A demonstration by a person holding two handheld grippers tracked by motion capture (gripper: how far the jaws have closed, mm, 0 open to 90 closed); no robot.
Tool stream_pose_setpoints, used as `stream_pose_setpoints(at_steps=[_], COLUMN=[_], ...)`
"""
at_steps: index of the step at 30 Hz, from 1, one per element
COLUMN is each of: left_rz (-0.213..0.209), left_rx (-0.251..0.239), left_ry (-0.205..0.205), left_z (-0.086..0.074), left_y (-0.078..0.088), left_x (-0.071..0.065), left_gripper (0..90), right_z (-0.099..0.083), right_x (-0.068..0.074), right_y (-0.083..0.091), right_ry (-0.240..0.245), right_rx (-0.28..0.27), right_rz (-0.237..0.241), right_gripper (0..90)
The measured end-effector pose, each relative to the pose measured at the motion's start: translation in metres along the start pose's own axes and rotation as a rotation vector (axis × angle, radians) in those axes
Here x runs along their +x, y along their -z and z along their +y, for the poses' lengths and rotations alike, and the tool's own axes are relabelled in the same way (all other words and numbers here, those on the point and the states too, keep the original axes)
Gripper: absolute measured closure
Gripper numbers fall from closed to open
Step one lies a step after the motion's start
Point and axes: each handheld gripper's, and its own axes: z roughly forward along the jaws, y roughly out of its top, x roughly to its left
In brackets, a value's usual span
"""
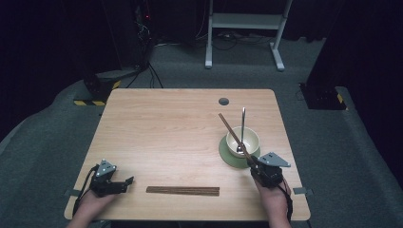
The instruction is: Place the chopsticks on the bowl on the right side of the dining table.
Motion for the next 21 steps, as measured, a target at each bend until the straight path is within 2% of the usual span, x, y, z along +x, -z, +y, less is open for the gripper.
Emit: stream_pose_setpoints(at_steps=[21], left_rz=[-0.007], left_rx=[0.000], left_ry=[-0.004], left_z=[0.0022], left_y=[-0.0024], left_x=[0.0009], left_gripper=[11.3], right_z=[-0.0034], right_x=[0.0011], right_y=[0.0047], right_ry=[0.015], right_rx=[-0.006], right_rz=[0.013], right_gripper=[75.7])
